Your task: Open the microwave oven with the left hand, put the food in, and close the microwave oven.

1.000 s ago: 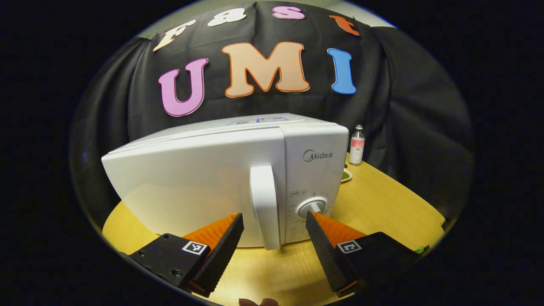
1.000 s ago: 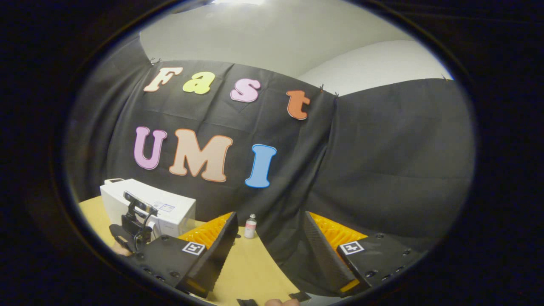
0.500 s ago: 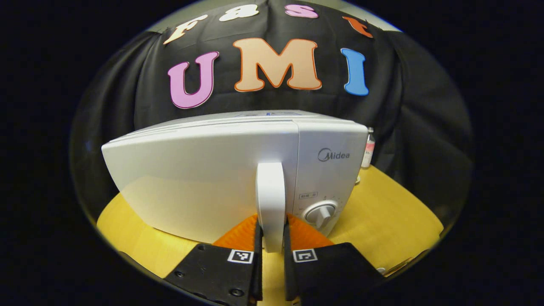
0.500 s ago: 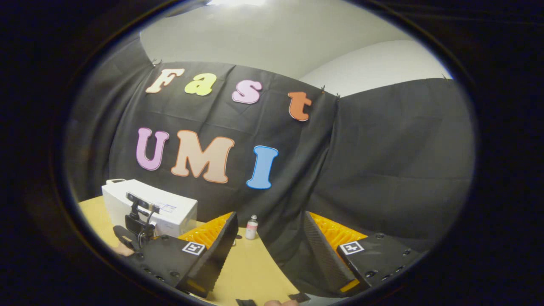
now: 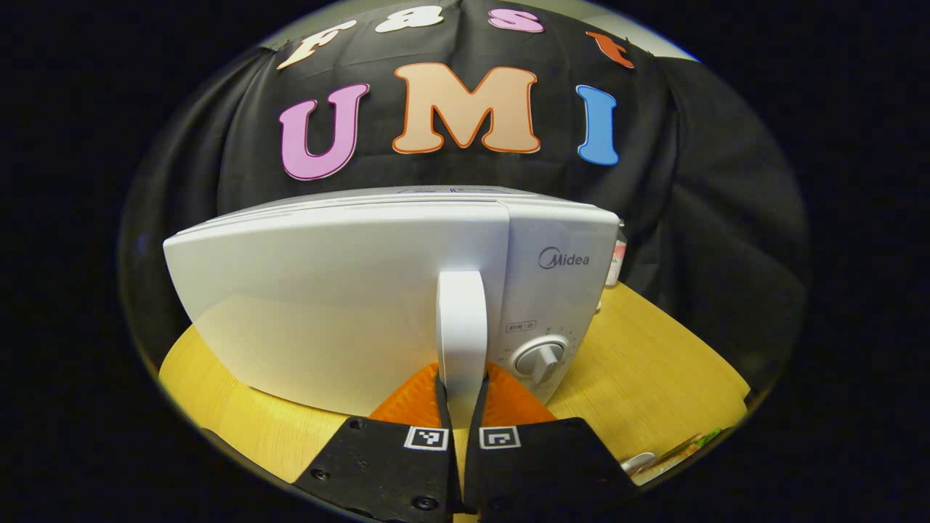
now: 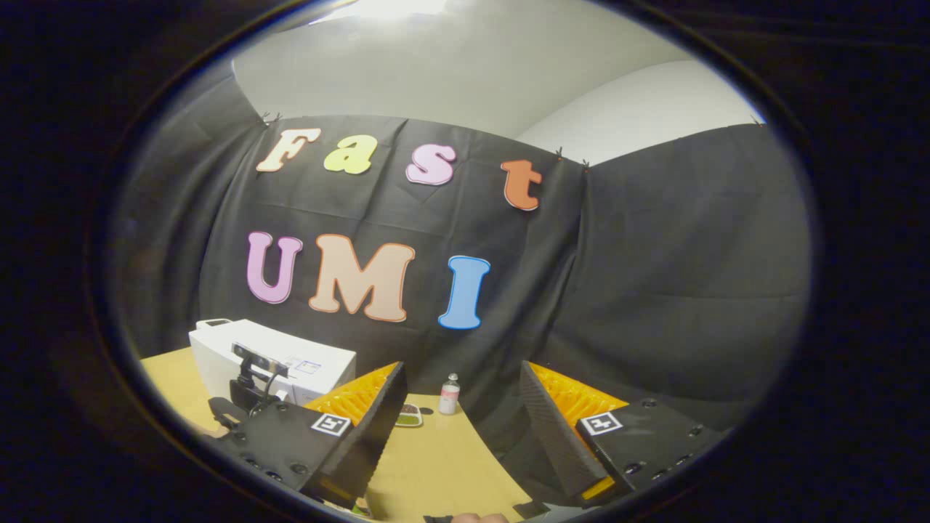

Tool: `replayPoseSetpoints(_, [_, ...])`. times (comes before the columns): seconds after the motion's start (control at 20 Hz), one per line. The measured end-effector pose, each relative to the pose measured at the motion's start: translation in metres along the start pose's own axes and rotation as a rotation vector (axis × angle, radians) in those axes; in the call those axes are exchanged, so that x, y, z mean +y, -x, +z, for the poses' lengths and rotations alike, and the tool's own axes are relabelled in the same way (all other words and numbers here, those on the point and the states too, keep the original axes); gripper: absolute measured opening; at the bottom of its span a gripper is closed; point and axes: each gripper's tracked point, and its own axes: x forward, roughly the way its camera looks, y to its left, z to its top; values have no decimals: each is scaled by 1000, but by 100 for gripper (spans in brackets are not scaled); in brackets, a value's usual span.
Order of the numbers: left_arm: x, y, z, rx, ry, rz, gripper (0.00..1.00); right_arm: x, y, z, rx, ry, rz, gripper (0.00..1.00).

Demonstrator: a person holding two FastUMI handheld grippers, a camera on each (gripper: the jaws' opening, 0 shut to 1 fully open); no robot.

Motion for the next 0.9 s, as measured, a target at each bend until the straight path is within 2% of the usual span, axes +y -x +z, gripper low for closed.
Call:
replayPoseSetpoints(0.1, [-2,10,-12,50,12,-21,2,0,2,3,-12,-3,-5,97])
replayPoseSetpoints(0.3, [9,78,-28,-56,-57,-21,1,2,6,-4,-3,-38,-17,97])
replayPoseSetpoints(0.35, [15,93,-37,-41,-63,-24,1,6,7,-7,4,-39,-10,97])
replayPoseSetpoints(0.6, [50,165,-68,10,-4,-56,1,40,1,-2,-3,-33,55,97])
replayPoseSetpoints(0.7, [72,190,-79,20,-2,-29,3,59,-1,-1,-6,-41,88,98])
replayPoseSetpoints(0.9, [118,227,-94,31,2,57,1,90,4,3,-13,-44,136,97])
